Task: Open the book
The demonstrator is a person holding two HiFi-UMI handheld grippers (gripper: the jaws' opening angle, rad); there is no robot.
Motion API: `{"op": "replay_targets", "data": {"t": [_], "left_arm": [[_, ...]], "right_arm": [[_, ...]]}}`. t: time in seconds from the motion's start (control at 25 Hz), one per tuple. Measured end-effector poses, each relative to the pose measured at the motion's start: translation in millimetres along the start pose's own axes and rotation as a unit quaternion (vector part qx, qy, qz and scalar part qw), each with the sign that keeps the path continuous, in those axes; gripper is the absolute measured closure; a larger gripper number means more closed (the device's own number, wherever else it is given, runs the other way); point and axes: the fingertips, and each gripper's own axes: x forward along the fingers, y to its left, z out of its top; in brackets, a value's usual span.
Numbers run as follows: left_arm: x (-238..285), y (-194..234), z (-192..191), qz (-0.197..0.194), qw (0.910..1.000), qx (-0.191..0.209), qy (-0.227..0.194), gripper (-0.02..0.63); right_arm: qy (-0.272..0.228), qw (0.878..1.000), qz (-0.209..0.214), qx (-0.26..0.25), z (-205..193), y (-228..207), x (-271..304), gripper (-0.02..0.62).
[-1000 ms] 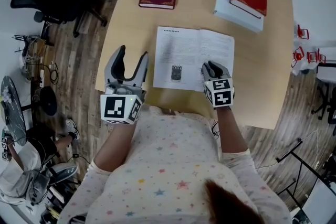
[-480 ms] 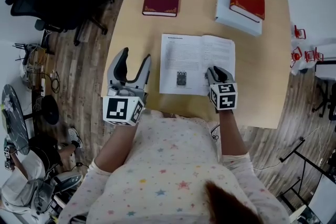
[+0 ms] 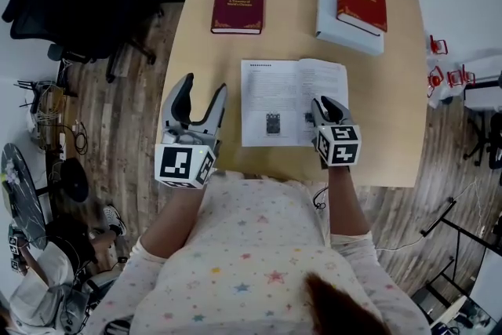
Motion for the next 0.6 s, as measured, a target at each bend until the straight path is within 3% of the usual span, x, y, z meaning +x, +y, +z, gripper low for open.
{"op": "replay_targets", "data": {"t": [0.6], "left_arm": [[9,1,10,-0.031,0.9992,-0.023,-0.010,0.350]], "right_arm": [[-0.073,0.997,-0.005,0.023,58,17,-30,0.539]]}}
